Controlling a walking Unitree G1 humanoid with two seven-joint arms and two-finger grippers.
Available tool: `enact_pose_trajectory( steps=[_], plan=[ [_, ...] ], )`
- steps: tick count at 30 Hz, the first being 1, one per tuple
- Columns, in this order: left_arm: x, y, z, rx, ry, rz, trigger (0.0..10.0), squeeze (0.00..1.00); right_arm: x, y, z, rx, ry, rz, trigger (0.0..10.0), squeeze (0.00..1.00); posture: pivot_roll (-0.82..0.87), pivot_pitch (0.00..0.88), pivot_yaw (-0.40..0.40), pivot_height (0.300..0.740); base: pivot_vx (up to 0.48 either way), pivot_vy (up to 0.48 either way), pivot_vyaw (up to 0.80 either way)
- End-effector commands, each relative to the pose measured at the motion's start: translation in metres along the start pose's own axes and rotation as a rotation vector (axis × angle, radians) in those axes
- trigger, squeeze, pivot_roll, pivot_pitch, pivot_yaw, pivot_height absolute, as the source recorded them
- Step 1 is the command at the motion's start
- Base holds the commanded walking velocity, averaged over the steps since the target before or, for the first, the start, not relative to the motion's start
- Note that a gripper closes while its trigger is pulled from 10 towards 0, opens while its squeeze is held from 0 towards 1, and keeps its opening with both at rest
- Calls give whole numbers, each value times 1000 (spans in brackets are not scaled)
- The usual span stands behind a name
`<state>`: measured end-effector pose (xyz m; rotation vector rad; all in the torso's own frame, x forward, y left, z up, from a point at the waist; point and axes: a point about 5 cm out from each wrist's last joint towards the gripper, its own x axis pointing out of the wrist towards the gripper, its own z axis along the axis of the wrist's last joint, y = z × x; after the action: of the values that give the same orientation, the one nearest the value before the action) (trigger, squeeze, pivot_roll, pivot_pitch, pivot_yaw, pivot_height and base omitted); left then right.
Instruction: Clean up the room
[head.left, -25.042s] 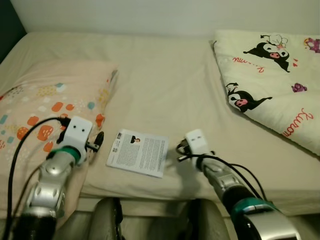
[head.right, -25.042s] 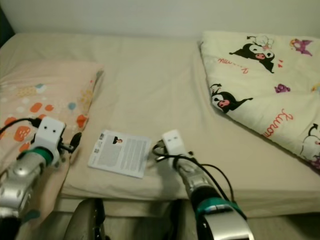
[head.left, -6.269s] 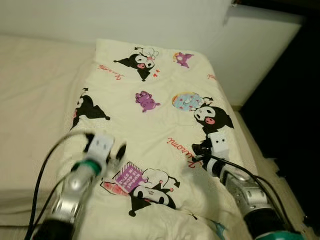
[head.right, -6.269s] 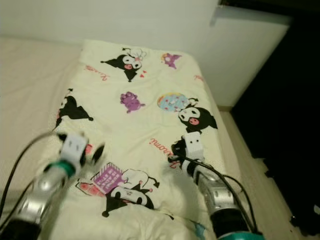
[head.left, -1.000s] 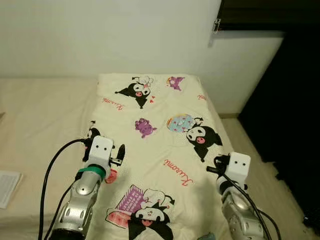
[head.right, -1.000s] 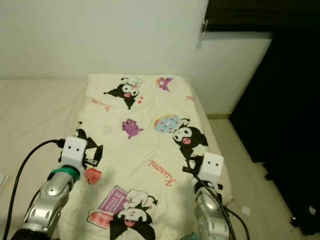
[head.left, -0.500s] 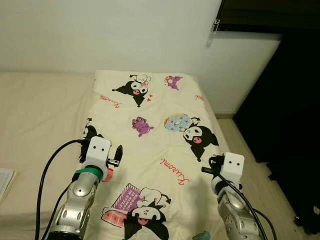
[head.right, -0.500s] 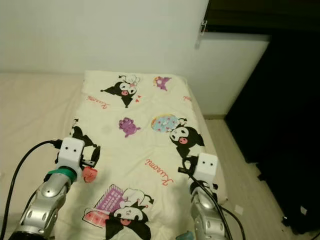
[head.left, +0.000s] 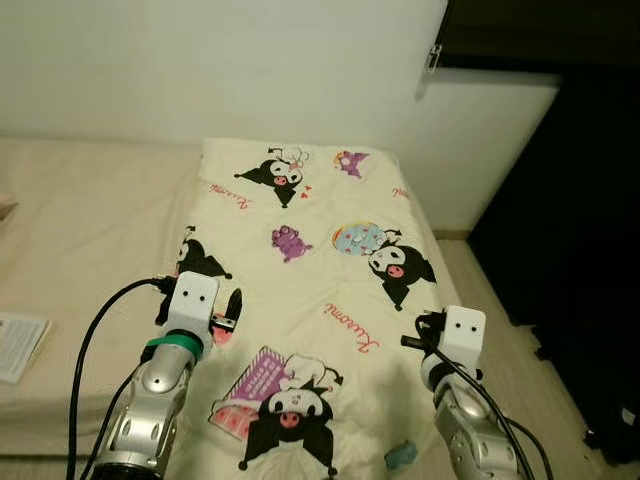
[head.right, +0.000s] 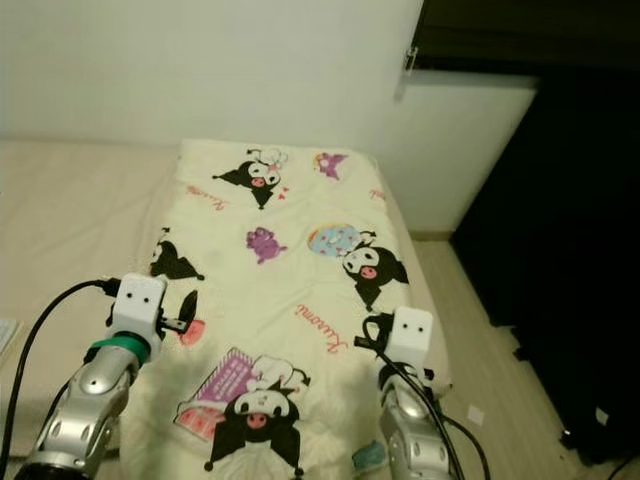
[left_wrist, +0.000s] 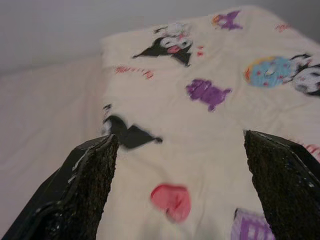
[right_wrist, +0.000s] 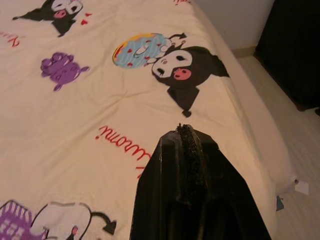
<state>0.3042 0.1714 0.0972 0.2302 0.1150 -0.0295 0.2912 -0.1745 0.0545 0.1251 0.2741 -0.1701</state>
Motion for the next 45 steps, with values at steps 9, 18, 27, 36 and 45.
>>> enact_pose_trajectory(
  steps=[9,18,27,36,45],
  plan=[
    [0,-4,-12,4,71,-5,10000,0,1,1,-2,-29,46,26,10000,0,94,10,-70,740,0,0,0],
    [-6,-2,-22,8,103,1,10000,0,2,1,-7,-39,67,-9,10000,0,97,8,-72,740,0,0,0],
    [-13,-10,-30,16,138,-27,10000,0,4,-2,-10,-36,62,-33,10000,0,106,2,-52,740,0,0,0],
    [-13,-15,-28,11,139,-45,10000,0,5,0,-9,-39,50,-39,10000,0,112,0,-29,740,0,0,0],
    [-5,-11,-21,39,124,-64,10000,0,6,0,-10,-19,47,-60,10000,0,114,0,-19,740,0,-252,0]
  ],
)
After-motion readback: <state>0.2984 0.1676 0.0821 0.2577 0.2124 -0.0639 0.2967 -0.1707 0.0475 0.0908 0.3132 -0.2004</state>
